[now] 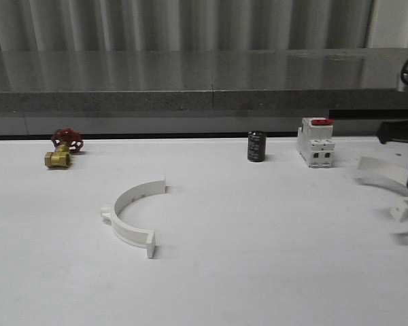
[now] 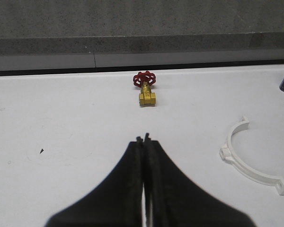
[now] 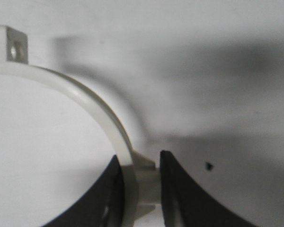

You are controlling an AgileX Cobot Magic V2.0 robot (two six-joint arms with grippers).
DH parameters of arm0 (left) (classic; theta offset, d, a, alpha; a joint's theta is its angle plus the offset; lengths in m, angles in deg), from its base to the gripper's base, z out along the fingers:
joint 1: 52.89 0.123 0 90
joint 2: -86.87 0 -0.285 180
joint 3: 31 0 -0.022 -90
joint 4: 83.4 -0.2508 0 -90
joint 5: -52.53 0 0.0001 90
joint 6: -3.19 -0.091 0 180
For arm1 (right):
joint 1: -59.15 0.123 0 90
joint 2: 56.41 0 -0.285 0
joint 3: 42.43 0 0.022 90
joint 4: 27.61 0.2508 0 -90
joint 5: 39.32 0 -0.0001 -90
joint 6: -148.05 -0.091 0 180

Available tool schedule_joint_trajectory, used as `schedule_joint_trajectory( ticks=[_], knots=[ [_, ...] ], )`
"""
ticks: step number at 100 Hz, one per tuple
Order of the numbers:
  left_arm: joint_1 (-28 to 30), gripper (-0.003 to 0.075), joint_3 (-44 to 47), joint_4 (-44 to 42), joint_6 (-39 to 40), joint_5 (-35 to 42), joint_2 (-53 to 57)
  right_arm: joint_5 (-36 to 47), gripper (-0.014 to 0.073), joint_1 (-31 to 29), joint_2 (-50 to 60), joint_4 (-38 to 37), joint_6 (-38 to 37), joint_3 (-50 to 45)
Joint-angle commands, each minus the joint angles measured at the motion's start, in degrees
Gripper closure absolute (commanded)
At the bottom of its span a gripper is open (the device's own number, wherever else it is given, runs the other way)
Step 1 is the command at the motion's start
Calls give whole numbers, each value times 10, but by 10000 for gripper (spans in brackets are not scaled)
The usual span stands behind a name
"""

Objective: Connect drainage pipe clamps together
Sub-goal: 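Grasp the second white clamp half with the right gripper and lift, then carry the clamp half over the placed half and lower it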

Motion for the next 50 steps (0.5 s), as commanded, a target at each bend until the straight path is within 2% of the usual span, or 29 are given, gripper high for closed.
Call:
schedule_joint_trajectory(
  ticks=[1,27,50],
  knots=[
    [2,740,-17,-6,0,43,-2,-2,484,39,39,12,-27,26],
    [2,740,-17,-6,0,43,-2,-4,484,181,38,-5,-159,55],
    [2,740,-17,-6,0,43,-2,-21,484,271,10,-112,-332,93]
  ],
)
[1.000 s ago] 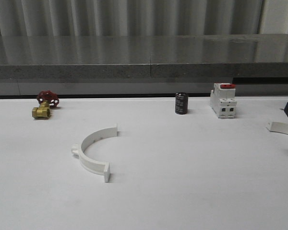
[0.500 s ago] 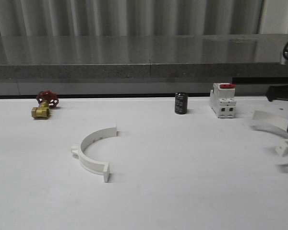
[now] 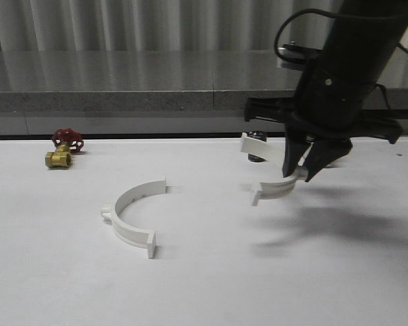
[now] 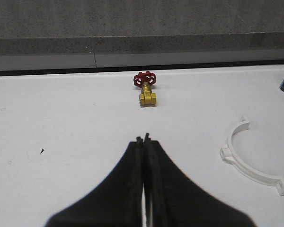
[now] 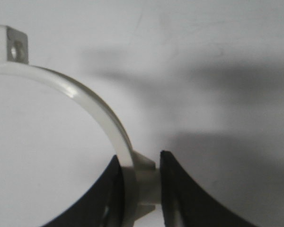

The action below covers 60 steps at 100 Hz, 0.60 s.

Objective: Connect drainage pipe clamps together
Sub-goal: 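Carry the clamp half over the placed half and lower it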

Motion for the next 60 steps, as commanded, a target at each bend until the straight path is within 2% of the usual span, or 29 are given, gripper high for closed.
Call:
schedule_joint_trajectory(
  ticks=[1,11,25,60],
  knots=[
    [2,740,-17,-6,0,42,-2,0,484,28,10,-58,-67,34],
    [2,740,-17,-6,0,42,-2,-29,484,58,-19,-105,-131,62],
    [2,740,-17,-6,0,42,-2,-58,484,96,-57,-136,-172,108],
    [2,740,-17,-6,0,42,-2,-86,484,144,-121,-147,-201,193]
  ],
)
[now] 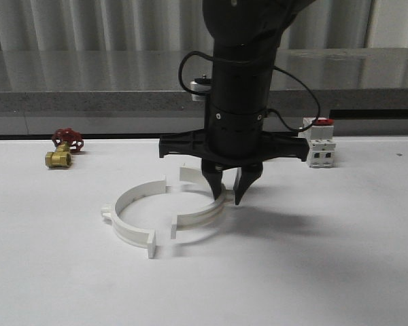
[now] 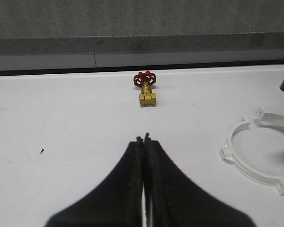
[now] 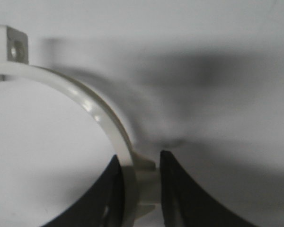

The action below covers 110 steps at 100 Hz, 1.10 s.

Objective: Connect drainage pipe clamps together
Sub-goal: 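Carry the clamp half over the placed half and lower it, then press the clamp ends together and open the right gripper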

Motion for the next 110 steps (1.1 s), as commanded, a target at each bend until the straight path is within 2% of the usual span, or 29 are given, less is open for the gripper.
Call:
schedule_joint_trajectory(
  ticks=[1,52,110],
  knots=[
    [2,740,-17,-6,0,42,-2,0,484,8,22,-19,-6,28],
    [2,740,-17,-6,0,42,-2,4,484,17,8,-27,-44,34],
    [2,740,-17,-6,0,42,-2,17,484,24,8,-26,-44,34]
  ],
)
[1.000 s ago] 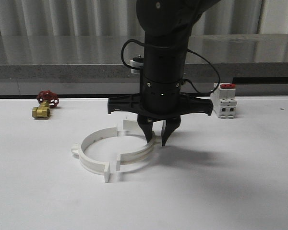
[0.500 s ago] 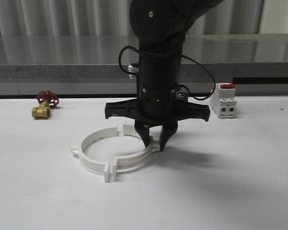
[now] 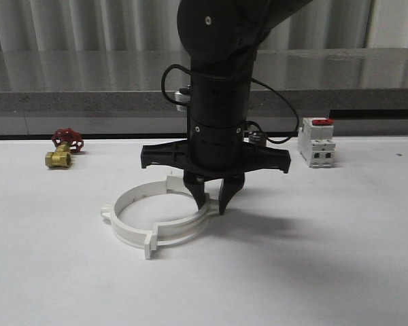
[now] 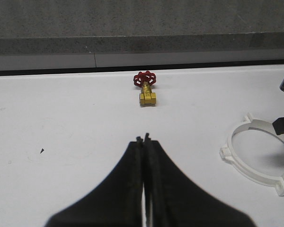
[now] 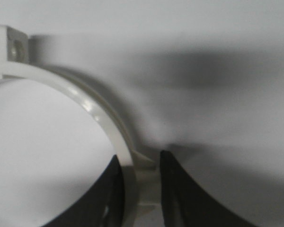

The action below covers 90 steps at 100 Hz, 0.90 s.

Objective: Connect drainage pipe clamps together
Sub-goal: 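Press the clamp ends together and open the right gripper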

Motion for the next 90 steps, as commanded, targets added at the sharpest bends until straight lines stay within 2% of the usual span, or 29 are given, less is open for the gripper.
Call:
schedule_joint_trajectory(
  ticks=[1,30,40,66,75,90],
  knots=[
    [2,740,-17,-6,0,42,-2,14,484,0,32,-11,0,17],
    [2,740,-17,-6,0,42,-2,14,473,0,32,0,0,17],
    [2,740,-17,-6,0,42,-2,13,412,0,32,5,0,17],
    [2,740,-17,-6,0,42,-2,13,185,0,32,7,1,17],
    [2,740,-17,-6,0,42,-2,12,155,0,32,7,1,17],
    [2,740,-17,-6,0,42,-2,10,155,0,43,-7,1,17]
  ],
)
